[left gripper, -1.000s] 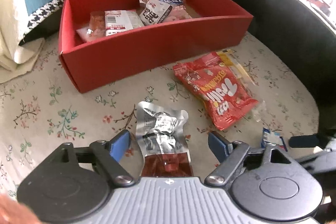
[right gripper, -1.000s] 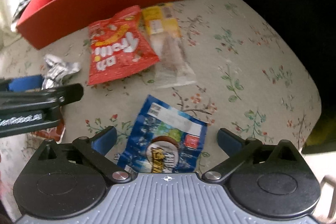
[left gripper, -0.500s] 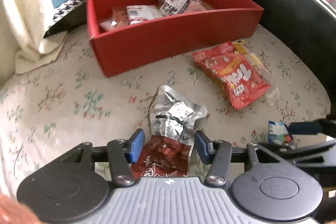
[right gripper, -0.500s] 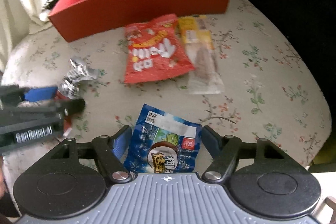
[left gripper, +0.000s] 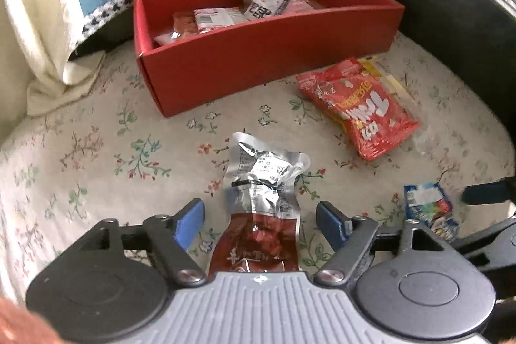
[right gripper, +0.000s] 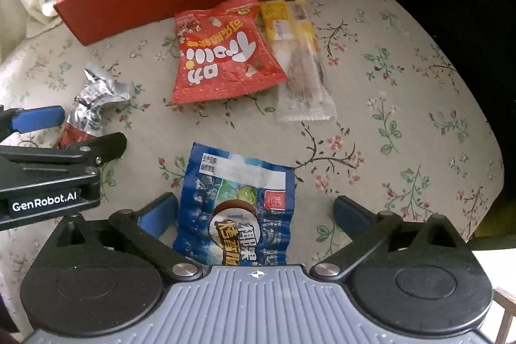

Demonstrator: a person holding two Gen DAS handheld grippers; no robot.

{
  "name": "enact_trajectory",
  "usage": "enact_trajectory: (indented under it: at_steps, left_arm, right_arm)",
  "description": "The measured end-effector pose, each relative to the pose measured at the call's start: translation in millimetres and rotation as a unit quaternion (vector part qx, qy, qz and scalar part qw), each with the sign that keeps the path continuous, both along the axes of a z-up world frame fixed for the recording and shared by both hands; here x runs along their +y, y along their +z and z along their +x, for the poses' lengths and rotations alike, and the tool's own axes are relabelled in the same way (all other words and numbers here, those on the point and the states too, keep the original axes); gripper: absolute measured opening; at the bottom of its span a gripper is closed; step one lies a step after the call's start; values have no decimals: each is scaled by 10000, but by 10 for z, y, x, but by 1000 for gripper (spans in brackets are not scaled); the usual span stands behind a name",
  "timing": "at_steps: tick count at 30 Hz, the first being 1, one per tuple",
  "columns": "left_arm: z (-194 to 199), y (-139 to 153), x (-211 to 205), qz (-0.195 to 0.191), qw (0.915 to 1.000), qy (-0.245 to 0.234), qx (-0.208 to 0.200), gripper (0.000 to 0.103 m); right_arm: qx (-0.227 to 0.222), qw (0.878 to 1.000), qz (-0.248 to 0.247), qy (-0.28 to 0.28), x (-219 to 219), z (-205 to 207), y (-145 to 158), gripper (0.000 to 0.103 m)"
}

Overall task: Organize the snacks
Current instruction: 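Grasp the silver-foil packet with the left tool while the right grasps the blue wrapper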

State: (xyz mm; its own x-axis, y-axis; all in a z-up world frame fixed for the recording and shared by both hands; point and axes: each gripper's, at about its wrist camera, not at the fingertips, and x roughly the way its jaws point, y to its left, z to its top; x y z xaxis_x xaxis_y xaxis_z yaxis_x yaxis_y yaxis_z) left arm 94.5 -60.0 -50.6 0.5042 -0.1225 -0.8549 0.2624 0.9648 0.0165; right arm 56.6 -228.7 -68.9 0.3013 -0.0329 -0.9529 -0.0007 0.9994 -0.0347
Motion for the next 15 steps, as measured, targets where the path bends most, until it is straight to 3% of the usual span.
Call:
enact_trajectory:
  at_steps: [11, 14, 15]
  left_arm:
    - [9, -58, 50, 29, 10000, -9, 60, 88]
    - [12, -64, 41, 37, 10000, -9, 69, 89]
    - [11, -63, 39, 42, 10000, -28, 67, 89]
  right_arm:
    - [-104, 9999, 14, -51, 12, -71, -1, 103]
    - [-114, 9999, -28, 28, 56, -99, 20, 98]
    - [-159, 9998, -42, 139, 82, -104, 31, 89]
